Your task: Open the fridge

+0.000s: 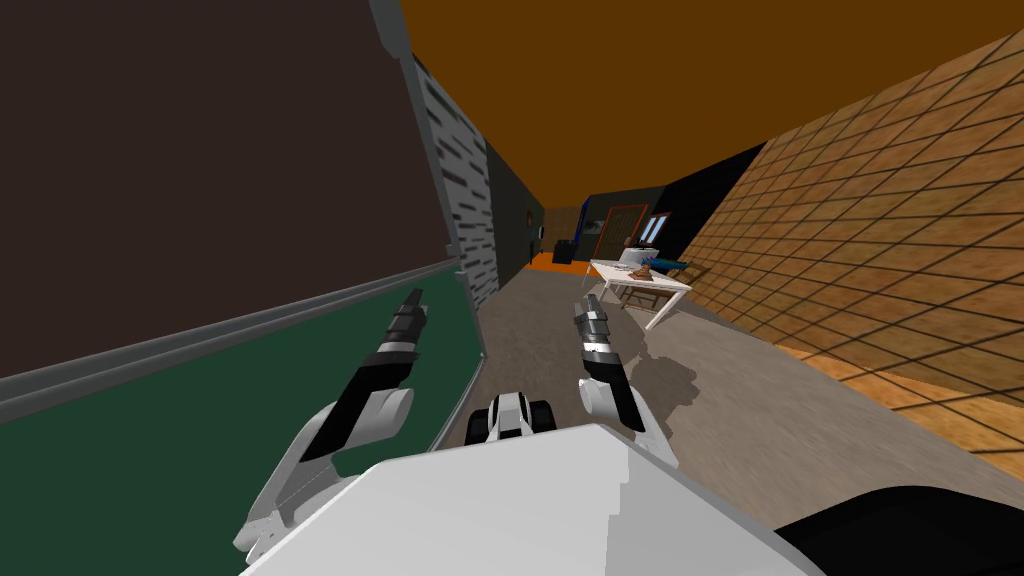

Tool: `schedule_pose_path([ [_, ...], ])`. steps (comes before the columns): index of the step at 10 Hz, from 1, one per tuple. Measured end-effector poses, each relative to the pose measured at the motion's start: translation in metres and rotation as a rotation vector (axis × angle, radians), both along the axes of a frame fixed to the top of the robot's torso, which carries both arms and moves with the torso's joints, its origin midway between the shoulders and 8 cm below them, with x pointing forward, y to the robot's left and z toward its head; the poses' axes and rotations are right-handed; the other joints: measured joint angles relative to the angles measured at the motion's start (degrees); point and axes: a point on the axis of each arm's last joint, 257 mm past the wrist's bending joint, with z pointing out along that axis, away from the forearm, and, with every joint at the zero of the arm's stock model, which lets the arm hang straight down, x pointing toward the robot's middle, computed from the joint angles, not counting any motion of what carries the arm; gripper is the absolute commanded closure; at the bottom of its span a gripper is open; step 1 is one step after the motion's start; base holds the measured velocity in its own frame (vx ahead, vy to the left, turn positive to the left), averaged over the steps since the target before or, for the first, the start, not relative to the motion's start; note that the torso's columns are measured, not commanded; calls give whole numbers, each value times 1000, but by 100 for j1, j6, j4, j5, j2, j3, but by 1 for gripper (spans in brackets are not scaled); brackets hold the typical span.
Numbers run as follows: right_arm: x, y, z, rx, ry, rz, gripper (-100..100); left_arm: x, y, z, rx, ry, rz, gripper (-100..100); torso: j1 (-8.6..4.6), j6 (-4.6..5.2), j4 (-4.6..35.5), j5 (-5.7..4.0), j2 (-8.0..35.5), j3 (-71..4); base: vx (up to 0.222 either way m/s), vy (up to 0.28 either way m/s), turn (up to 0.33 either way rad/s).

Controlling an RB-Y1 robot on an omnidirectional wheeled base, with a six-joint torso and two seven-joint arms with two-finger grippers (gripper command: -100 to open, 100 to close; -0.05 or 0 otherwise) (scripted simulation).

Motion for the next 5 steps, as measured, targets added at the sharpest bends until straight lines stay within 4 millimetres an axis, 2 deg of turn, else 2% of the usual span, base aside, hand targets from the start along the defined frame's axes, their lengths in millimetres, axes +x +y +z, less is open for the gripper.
schedule_pose_path([
  [5,0,0,0,0,0,0,0,13,5,-16,15,89,35,-100,3,-1,1,1,4,2,65,-17,-17],
])
